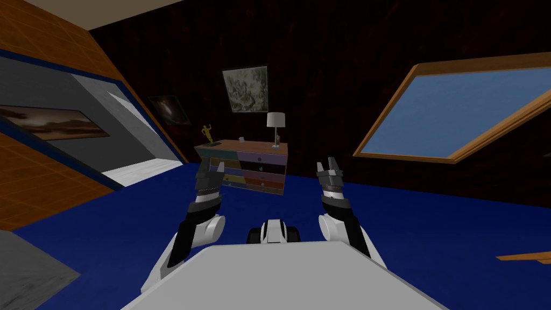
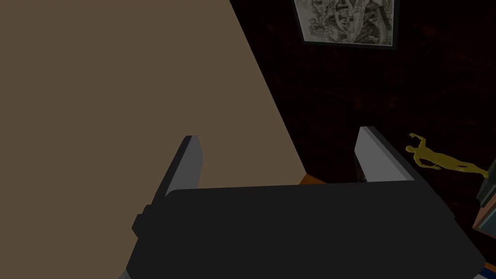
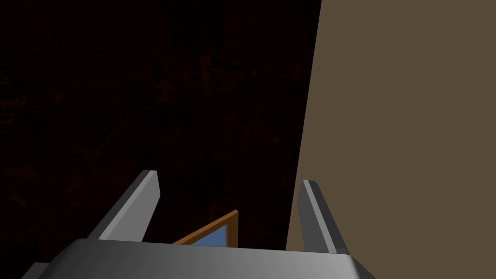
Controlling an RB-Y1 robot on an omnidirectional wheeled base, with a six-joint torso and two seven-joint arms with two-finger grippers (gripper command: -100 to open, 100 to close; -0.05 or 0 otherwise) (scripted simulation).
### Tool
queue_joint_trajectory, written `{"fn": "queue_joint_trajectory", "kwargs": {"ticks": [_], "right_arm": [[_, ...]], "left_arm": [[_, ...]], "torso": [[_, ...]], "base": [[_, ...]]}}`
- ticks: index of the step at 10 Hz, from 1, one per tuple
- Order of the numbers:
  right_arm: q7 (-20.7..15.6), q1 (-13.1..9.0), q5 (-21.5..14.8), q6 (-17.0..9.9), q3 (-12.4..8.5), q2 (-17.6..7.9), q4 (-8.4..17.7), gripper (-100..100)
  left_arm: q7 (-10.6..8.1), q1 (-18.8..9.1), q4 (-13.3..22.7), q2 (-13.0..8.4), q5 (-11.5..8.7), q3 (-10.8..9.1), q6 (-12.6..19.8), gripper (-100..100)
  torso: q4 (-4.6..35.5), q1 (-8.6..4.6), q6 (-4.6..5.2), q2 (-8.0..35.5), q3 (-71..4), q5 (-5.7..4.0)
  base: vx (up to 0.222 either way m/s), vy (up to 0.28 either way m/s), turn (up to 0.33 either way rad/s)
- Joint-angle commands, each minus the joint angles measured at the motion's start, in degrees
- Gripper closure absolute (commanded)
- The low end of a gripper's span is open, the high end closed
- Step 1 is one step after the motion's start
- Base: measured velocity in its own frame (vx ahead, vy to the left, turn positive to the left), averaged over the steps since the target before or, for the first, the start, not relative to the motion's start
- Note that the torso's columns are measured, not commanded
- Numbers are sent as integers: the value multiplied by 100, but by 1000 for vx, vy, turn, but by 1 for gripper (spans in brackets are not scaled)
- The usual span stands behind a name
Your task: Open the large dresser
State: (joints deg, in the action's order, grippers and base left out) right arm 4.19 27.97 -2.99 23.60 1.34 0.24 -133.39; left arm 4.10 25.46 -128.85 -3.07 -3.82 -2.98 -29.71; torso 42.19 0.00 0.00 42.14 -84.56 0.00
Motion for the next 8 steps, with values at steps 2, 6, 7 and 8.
{"fn": "queue_joint_trajectory", "kwargs": {"ticks": [2, 6, 7, 8], "right_arm": [[0, 0, 0, 0, 0, 0, 0, 0], [0, 1, 0, 0, 0, 0, 0, 0], [0, 1, 0, 0, 0, 0, 0, 0], [0, 1, 0, 0, 0, 0, 0, 0]], "left_arm": [[8, -96, 363, -366, 26, 17, 18, -100], [12, -235, 874, -543, 58, 32, 60, -100], [14, -273, 1010, -567, 67, 36, 71, -100], [15, -310, 1147, -586, 76, 40, 81, -100]], "torso": [[6, -2, 0, 6, -5, -1], [8, 1, 0, 10, -3, 0], [7, 1, 0, 7, -5, 0], [8, -1, 0, 9, -4, 0]], "base": [[73, -10, -19], [92, -10, -22], [115, -10, -24], [96, -10, -24]]}}
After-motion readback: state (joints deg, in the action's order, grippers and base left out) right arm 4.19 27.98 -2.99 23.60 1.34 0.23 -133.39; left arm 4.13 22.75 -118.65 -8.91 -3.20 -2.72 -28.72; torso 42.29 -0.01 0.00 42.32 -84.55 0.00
